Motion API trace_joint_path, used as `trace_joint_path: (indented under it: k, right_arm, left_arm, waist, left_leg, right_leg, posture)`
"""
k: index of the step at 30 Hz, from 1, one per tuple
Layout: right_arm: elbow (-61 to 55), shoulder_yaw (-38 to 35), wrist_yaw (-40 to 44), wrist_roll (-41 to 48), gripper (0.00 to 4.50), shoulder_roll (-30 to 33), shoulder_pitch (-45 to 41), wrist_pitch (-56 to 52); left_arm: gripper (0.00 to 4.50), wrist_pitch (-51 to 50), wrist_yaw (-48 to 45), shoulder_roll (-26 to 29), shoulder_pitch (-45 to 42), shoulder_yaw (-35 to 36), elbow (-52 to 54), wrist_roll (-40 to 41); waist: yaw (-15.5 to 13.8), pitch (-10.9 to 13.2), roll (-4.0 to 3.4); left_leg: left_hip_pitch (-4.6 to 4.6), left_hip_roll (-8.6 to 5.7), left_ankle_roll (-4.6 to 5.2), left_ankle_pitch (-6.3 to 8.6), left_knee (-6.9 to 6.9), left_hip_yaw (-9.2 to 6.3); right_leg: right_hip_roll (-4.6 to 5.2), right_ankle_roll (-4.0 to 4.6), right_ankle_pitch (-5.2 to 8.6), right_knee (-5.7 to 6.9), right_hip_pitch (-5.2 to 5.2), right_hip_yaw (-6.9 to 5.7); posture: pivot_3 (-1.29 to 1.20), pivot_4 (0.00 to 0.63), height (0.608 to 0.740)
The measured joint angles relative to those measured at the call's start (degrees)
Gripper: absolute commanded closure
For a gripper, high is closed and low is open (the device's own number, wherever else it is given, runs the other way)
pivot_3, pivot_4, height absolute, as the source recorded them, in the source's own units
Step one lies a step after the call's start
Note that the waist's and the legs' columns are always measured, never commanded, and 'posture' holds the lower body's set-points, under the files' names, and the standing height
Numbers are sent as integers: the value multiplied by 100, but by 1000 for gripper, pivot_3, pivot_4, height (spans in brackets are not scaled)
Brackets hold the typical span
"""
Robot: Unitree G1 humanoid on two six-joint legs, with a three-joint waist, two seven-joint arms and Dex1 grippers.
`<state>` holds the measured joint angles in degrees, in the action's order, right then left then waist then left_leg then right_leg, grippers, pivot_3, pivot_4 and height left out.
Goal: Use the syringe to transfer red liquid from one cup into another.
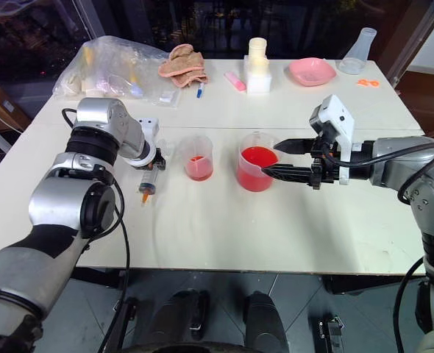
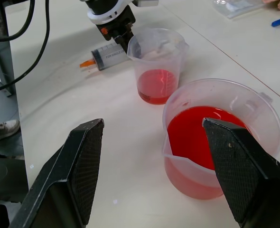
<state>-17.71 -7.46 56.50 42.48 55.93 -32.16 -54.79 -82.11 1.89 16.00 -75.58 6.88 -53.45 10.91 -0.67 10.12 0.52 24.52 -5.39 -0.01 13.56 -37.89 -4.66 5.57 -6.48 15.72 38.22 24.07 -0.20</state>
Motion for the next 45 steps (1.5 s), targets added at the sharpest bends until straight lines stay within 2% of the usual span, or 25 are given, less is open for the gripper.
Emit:
trace_joint_path:
  k: [3, 8, 10, 13, 17, 19, 23, 27, 30, 35, 40, 45]
  right_arm:
    - [0, 0, -2, 5, 1051, 9, -1, 0]
    - [-1, 1, -44, 9, 1051, 18, -2, 1]
    - [-1, 1, -65, 8, 1051, 18, -1, 1]
    - [-3, 1, -150, 6, 1051, -34, -2, 19]
    - [-9, -4, -288, 8, 1051, -89, -13, 27]
    - [0, -61, -418, -10, 1051, -97, -22, 45]
    - [150, -504, -866, 6, 1051, -126, -232, 31]
    - [141, -1160, -1404, 299, 1051, -247, -245, -300]
    - [-44, -1640, -1804, 772, 1051, -383, -182, -716]
    - [-453, -2461, -3017, 2252, 1051, -723, -458, -1460]
    - [-589, -2443, -4231, 3285, 1051, -830, -526, -1612]
    - [-645, -2167, -5376, 4479, 1051, -792, -545, -1396]
  left_arm:
    - [2979, -177, 77, 41, 185, 221, 415, -22]
    - [2979, -432, -41, 577, 452, 327, 2096, -27]
    - [2979, -150, -196, 800, 323, 349, 2628, -19]
    - [2979, 993, -728, 949, -303, 334, 2686, 23]
    - [2979, 2695, -1306, 569, -1306, 342, 2602, 204]
    - [2979, 3356, -1598, 202, -1468, 267, 2586, 233]
    - [2979, 4497, -2232, -984, -1300, -61, 2545, 446]
    - [2979, 5554, -2916, -1841, -381, -419, 2676, 669]
    - [2979, 5974, -3088, -2050, 119, -572, 2662, 669]
    - [2979, 7128, -3275, -2416, 1196, -1006, 2652, 385]
    - [2979, 7708, -3452, -2399, 1595, -1145, 2731, 231]
    - [2979, 7750, -3616, -2435, 2219, -1249, 2909, 235]
  waist:
    - [19, 1, 2]
    - [38, 5, 7]
    - [4, 5, 7]
    - [-59, 7, 12]
    - [-165, 6, 10]
    - [-169, 5, 9]
    - [-170, 6, 10]
    - [-40, 2, -1]
    - [36, 1, -2]
    - [2, -1, -5]
    - [-17, -1, -5]
    - [-14, -2, -6]
  left_leg:
    - [1, 5, 1, 0, 0, 0]
    - [24, 7, -16, -9, 0, 2]
    - [24, 6, -16, -9, -1, 4]
    - [44, 4, -15, -8, -14, -4]
    - [51, -3, 1, 2, -17, 6]
    - [51, -4, 3, 3, -17, 7]
    - [56, -5, 6, 2, -24, 11]
    - [52, 11, 7, 1, -12, 31]
    - [48, 22, 10, 2, -8, 34]
    - [37, 20, 39, 11, -13, 38]
    - [38, 17, 53, 18, -16, 39]
    - [38, 17, 57, 18, -17, 39]
  right_leg:
    - [-3, 1, -1, 2, 2, 0]
    - [-3, 2, -1, 11, 34, 1]
    - [-2, 2, -1, 7, 32, 1]
    - [-1, 2, -3, -6, 33, -5]
    - [6, -10, -10, -24, 33, -3]
    - [6, -10, -10, -25, 32, -3]
    - [6, -11, -10, -28, 30, -1]
    - [-2, -10, -10, -10, 51, 11]
    - [-9, -2, -15, -6, 53, 11]
    - [-5, 3, -18, -9, 39, 13]
    - [-2, 3, -19, -11, 36, 13]
    - [-2, 3, -19, -11, 36, 13]
  posture:
    - [0, 150, 740]
    - [0, 150, 740]
    - [0, 150, 740]
    - [0, 150, 740]
    - [0, 150, 740]
    - [0, 150, 740]
    - [0, 150, 740]
    - [0, 150, 740]
    - [0, 150, 740]
    - [0, 150, 740]
    - [0, 150, 740]
    - [0, 150, 740]
